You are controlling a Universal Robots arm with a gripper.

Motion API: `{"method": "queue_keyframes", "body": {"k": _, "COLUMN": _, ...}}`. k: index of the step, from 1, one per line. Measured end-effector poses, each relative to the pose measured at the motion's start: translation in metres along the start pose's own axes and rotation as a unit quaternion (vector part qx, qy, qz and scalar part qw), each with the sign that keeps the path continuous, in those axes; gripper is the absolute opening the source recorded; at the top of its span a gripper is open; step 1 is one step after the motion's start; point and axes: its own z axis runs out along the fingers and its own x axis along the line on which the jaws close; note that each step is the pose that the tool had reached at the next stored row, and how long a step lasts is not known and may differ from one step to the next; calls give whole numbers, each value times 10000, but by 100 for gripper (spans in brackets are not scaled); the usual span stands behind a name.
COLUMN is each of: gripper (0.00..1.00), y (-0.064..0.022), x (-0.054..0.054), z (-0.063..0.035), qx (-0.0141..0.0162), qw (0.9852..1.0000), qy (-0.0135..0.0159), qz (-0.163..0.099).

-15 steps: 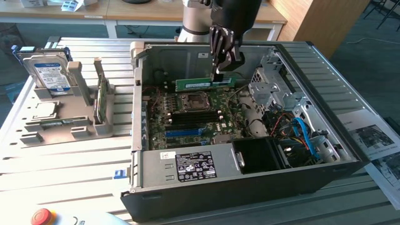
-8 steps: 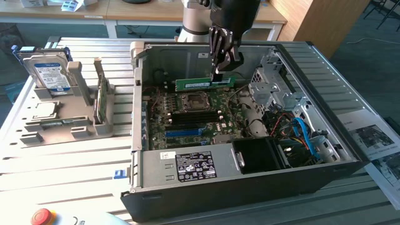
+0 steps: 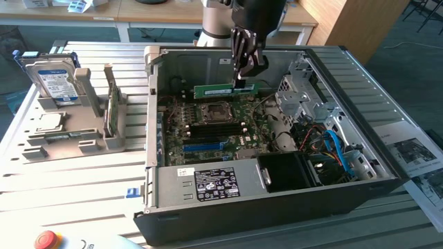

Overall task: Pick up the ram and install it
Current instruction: 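Pick up the ram and move it above insertion slot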

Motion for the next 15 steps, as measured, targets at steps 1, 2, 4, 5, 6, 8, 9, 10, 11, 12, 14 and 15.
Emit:
{"method": "queue_keyframes", "body": {"k": 1, "gripper": 12, "y": -2, "x": -29, "z": 2, "qx": 0, "qw": 10000, "qy": -1, "qz": 1}}
{"method": "queue_keyframes", "body": {"k": 2, "gripper": 12, "y": -4, "x": -58, "z": 4, "qx": 0, "qw": 10000, "qy": -1, "qz": 1}}
{"method": "queue_keyframes", "body": {"k": 4, "gripper": 12, "y": -8, "x": -113, "z": 8, "qx": 0, "qw": 10000, "qy": -1, "qz": 1}}
{"method": "queue_keyframes", "body": {"k": 5, "gripper": 12, "y": -10, "x": -138, "z": 10, "qx": 0, "qw": 10000, "qy": -1, "qz": 1}}
{"method": "queue_keyframes", "body": {"k": 6, "gripper": 12, "y": -11, "x": -163, "z": 12, "qx": 0, "qw": 10000, "qy": -1, "qz": 1}}
{"method": "queue_keyframes", "body": {"k": 8, "gripper": 12, "y": -15, "x": -211, "z": 17, "qx": 0, "qw": 10000, "qy": -1, "qz": 1}}
{"method": "queue_keyframes", "body": {"k": 9, "gripper": 12, "y": -16, "x": -233, "z": 19, "qx": 0, "qw": 10000, "qy": -1, "qz": 1}}
{"method": "queue_keyframes", "body": {"k": 10, "gripper": 12, "y": -18, "x": -252, "z": 20, "qx": 0, "qw": 10000, "qy": -1, "qz": 1}}
{"method": "queue_keyframes", "body": {"k": 11, "gripper": 12, "y": -19, "x": -270, "z": 22, "qx": 0, "qw": 10000, "qy": -1, "qz": 1}}
{"method": "queue_keyframes", "body": {"k": 12, "gripper": 12, "y": -20, "x": -289, "z": 23, "qx": 0, "qw": 10000, "qy": -1, "qz": 1}}
{"method": "queue_keyframes", "body": {"k": 14, "gripper": 12, "y": -21, "x": -316, "z": 24, "qx": 0, "qw": 10000, "qy": -1, "qz": 2}}
{"method": "queue_keyframes", "body": {"k": 15, "gripper": 12, "y": -21, "x": -316, "z": 24, "qx": 0, "qw": 10000, "qy": -1, "qz": 2}}
